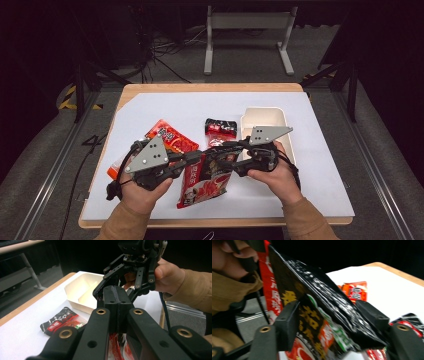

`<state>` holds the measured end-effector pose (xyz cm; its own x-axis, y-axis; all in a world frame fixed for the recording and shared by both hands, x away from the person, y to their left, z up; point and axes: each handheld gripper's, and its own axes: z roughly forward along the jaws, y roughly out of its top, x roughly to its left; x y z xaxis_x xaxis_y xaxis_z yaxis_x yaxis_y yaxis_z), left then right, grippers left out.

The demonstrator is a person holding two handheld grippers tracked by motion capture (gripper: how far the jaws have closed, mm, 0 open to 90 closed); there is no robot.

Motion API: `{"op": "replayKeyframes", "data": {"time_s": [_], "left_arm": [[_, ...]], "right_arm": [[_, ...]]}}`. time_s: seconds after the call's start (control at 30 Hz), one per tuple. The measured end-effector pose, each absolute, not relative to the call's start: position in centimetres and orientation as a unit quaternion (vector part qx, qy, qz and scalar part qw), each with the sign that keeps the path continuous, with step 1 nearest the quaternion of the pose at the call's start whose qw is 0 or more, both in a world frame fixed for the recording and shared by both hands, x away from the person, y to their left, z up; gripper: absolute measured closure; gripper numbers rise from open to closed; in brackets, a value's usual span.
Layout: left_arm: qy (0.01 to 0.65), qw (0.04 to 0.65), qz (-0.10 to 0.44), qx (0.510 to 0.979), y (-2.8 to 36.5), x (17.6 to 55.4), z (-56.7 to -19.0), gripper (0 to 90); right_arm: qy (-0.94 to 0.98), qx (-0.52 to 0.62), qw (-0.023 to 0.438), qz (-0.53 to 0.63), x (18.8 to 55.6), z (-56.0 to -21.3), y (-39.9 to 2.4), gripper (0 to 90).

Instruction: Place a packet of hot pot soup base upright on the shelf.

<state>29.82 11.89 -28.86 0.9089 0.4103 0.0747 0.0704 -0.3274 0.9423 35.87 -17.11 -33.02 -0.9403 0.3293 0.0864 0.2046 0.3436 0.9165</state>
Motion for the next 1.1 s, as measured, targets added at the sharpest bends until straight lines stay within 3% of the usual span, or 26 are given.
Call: {"op": "replayKeyframes", "data": {"time_s": [0.1,0.47,0.7,0.9,1.1], "left_arm": [[0.148,0.56,0.153,0.801,12.0,29.9,-28.9,90.0],[0.163,0.561,0.159,0.796,12.7,29.9,-29.0,88.7],[0.175,0.569,0.164,0.787,13.4,30.0,-29.2,86.6],[0.18,0.577,0.171,0.778,14.0,30.0,-29.2,82.5],[0.19,0.584,0.166,0.772,14.8,30.2,-29.2,68.4]], "right_arm": [[0.814,0.155,0.046,0.557,35.9,-33.1,-17.1,49.0],[0.82,0.13,0.075,0.553,35.4,-32.5,-17.3,71.9],[0.828,0.124,0.113,0.535,34.7,-31.5,-16.7,76.1],[0.831,0.13,0.119,0.527,34.5,-30.7,-16.4,77.1],[0.839,0.143,0.119,0.512,34.9,-30.3,-16.0,77.3]]}}
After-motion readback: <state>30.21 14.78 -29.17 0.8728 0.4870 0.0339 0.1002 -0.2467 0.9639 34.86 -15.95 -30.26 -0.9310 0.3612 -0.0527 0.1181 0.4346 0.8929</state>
